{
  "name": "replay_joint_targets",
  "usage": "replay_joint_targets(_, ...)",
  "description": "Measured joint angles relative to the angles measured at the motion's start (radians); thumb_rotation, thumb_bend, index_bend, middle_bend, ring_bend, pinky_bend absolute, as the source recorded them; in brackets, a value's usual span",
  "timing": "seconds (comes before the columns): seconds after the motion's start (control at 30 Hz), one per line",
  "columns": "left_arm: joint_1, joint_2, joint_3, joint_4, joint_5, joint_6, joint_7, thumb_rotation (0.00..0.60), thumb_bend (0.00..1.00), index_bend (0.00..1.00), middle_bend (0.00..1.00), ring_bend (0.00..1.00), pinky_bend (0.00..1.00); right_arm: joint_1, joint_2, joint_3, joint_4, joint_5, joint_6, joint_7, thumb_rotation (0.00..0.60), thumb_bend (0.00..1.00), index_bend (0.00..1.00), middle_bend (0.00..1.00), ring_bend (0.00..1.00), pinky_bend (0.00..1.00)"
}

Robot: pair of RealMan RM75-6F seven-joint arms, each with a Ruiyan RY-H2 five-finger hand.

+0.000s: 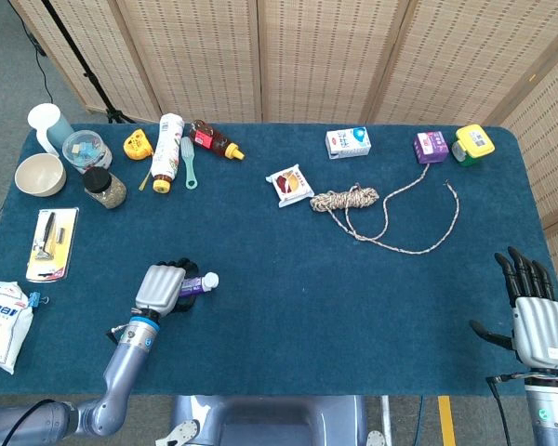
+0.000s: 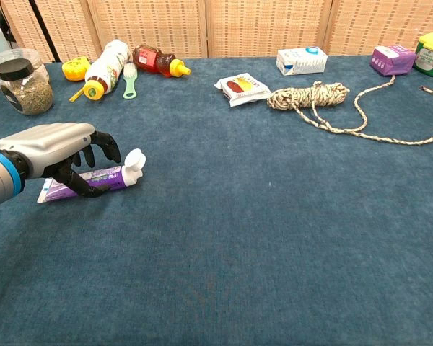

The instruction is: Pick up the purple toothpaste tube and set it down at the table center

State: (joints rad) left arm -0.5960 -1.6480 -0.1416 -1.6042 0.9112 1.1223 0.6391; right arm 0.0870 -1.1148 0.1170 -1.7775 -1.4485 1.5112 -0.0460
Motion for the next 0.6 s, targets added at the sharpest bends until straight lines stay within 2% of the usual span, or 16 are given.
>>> replay_joint_targets(0.43,-0.02,-0.023,0.003,0.016,-0.038,-0.006,0.025,0.598,0.33,0.33,0.28,0.35,0.36,-0.008,0.0,0.005,0.004,0.007,0.009,0.028,0.6,0.06,0.0,0.0,0.0,0.0)
replay_joint_targets(0.6,-0.024,-0.039,0.004,0.026,-0.06,0.003,0.029,0.6,0.37,0.36,0.31,0.37,0.39,-0.017,0.006,0.006,0.0,0.008,0.02,0.048,0.6,0.06,0.0,0.0,0.0,0.0)
